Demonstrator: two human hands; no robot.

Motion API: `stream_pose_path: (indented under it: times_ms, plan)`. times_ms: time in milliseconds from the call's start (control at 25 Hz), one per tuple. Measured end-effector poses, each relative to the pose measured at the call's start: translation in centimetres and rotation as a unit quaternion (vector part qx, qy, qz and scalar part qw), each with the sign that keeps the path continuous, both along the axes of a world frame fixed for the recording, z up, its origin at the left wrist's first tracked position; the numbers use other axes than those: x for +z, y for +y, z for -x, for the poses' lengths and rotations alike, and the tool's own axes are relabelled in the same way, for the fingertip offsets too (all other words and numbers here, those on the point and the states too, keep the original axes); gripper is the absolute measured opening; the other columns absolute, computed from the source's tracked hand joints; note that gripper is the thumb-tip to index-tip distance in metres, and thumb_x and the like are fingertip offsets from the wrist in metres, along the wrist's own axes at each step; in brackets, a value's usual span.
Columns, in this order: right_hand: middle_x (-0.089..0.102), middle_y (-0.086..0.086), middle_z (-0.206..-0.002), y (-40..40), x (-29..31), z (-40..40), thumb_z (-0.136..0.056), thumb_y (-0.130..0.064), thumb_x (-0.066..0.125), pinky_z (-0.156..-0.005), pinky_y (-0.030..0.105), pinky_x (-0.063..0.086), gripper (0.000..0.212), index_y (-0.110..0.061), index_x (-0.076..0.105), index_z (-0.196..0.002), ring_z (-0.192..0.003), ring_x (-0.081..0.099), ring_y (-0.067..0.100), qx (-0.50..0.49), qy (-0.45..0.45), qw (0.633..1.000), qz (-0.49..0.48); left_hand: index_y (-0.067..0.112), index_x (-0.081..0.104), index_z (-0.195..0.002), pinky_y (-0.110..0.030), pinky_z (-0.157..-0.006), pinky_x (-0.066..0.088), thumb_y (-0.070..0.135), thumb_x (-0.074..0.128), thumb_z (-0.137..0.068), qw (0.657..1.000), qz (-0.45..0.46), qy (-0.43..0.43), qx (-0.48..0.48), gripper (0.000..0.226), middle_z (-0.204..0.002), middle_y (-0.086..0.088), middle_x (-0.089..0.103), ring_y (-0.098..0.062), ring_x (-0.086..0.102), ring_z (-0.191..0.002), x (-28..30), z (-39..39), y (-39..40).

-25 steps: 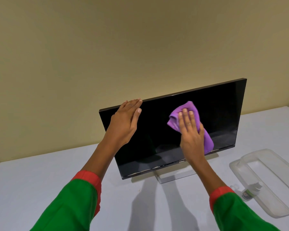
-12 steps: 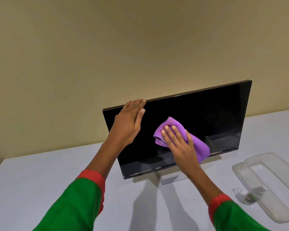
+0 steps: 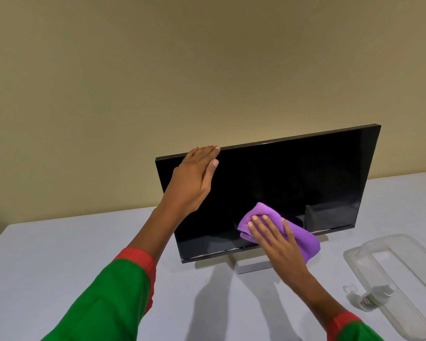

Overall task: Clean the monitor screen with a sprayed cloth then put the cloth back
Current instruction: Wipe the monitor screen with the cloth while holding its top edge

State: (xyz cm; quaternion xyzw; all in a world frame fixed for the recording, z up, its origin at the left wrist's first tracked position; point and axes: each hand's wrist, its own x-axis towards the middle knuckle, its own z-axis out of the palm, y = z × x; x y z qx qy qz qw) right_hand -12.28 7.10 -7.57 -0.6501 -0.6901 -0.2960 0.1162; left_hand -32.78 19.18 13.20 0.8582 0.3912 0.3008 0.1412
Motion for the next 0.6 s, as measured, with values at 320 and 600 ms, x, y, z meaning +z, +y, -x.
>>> stream_pose_path:
  times_ms: [320, 600]
  plan:
    - [0.019, 0.006, -0.157, 2.9, 6.9, -4.3, -0.084, 0.006, 0.032, -0.109, 0.052, 0.026, 0.073, -0.015, 0.013, -0.151, -0.146, 0.017, 0.024, -0.076, 0.094, 0.990, -0.077, 0.024, 0.041, -0.137, -0.013, -0.106, 0.010, 0.031, 0.031, -0.099, 0.999, -0.037, 0.009, 0.007, 0.040, -0.145, 0.006, 0.042, -0.011, 0.025, -0.139, -0.2, 0.0, -0.3]
    - [0.010, 0.015, -0.158, 0.3, 4.0, -5.5, -0.073, 0.025, 0.050, -0.104, 0.061, 0.035, 0.089, -0.003, 0.014, -0.149, -0.146, 0.012, 0.036, -0.136, 0.169, 0.976, -0.034, 0.012, 0.039, -0.138, -0.020, -0.114, 0.007, 0.027, 0.030, -0.099, 0.987, -0.134, 0.084, 0.027, 0.043, -0.144, -0.007, 0.043, -0.018, 0.035, -0.136, 0.4, 1.3, -0.1]
